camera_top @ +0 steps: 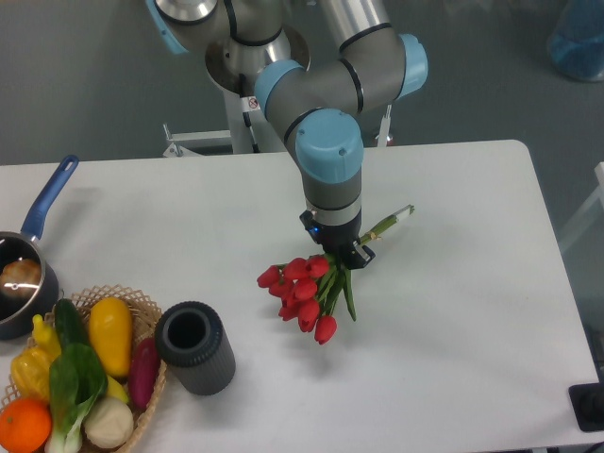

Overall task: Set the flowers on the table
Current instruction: 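Lower the held tulips down onto the table surface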

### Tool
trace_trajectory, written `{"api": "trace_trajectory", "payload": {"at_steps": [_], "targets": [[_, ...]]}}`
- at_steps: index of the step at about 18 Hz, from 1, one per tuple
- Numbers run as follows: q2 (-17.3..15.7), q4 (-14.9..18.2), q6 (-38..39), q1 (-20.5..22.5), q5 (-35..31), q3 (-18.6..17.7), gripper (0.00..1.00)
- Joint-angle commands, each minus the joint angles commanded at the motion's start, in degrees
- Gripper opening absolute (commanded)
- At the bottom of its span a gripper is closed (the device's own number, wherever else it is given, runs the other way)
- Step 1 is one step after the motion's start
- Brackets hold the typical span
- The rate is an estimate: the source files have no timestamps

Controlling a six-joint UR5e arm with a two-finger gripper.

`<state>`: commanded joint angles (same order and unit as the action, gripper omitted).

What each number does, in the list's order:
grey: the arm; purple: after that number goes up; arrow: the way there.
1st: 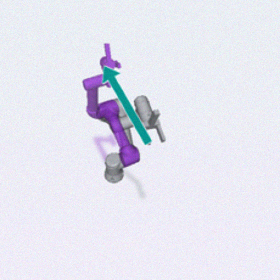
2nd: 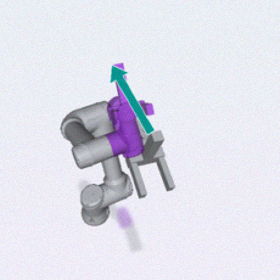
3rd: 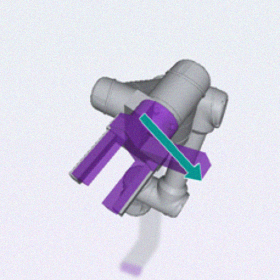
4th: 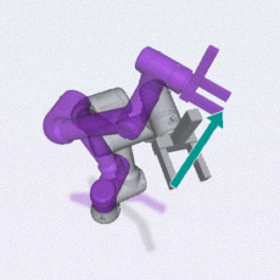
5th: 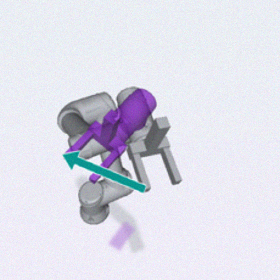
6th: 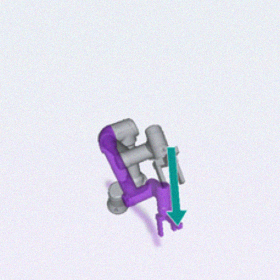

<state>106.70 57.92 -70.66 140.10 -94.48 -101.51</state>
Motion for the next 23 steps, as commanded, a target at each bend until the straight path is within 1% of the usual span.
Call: {"api": "trace_trajectory", "payload": {"at_steps": [7,12,23], "targets": [[0.97,-0.18,0.09,0.00,0.53,0.17,0.32],[2.19,-0.44,0.09,0.26,0.44,0.53,0.33],[3.16,-0.44,0.00,0.18,0.35,0.53,0.35]]}}
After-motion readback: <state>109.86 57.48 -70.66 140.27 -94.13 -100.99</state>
